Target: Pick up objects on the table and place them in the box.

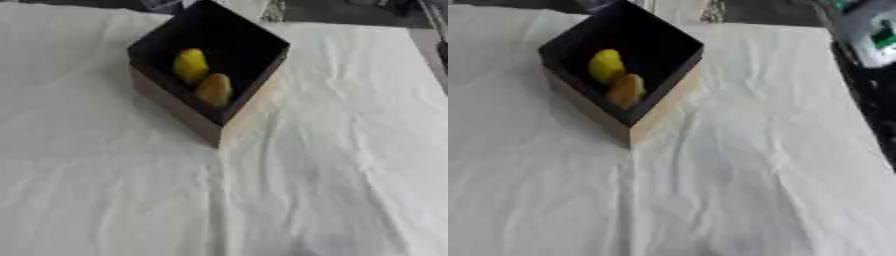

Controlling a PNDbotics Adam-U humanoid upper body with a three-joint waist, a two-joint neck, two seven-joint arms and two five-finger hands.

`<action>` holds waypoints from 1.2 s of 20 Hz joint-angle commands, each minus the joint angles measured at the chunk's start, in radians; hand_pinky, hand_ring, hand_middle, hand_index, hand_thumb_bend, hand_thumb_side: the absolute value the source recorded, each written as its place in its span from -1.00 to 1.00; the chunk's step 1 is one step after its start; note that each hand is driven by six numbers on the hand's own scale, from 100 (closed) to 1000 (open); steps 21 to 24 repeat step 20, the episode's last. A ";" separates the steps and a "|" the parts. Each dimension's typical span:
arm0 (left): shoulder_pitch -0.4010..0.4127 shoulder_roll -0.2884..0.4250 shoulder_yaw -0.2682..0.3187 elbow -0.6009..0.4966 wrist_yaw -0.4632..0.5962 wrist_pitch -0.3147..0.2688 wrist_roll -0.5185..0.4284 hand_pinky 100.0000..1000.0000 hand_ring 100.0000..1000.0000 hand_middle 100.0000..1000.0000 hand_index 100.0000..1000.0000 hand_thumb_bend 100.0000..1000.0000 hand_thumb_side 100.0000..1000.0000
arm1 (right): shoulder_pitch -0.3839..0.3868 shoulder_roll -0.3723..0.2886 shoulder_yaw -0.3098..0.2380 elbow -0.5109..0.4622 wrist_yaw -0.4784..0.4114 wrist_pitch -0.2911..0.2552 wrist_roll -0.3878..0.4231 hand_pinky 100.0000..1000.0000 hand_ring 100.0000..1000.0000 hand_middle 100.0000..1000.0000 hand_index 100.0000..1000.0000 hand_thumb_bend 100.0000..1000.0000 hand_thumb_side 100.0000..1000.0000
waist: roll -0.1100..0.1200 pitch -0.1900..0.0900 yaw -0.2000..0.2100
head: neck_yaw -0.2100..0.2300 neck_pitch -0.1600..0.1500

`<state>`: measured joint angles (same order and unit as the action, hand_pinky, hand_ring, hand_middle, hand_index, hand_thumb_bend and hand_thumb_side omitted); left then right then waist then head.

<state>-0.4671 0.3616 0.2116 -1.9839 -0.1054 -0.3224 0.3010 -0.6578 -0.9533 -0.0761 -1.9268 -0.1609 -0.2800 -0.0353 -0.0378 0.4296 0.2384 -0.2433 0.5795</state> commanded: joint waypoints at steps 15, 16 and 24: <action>0.005 0.034 0.042 -0.016 -0.051 0.007 0.087 0.64 0.58 0.47 0.75 -0.46 -0.10 | 0.180 0.306 -0.131 -0.073 0.000 -0.288 -0.063 0.78 0.67 0.30 0.64 -1.00 -1.00 | 0.060 -0.033 -0.067 | 0.097 0.009; 0.004 0.032 0.043 -0.016 -0.052 0.006 0.088 0.64 0.58 0.47 0.75 -0.46 -0.10 | 0.177 0.319 -0.130 -0.073 -0.007 -0.288 -0.045 0.78 0.67 0.30 0.64 -1.00 -1.00 | 0.062 -0.032 -0.068 | 0.100 0.009; 0.002 0.028 0.046 -0.016 -0.057 0.006 0.096 0.64 0.57 0.47 0.75 -0.45 -0.10 | 0.174 0.348 -0.136 -0.073 -0.013 -0.269 0.020 0.76 0.64 0.25 0.63 -1.00 -1.00 | 0.066 -0.028 -0.066 | 0.115 0.008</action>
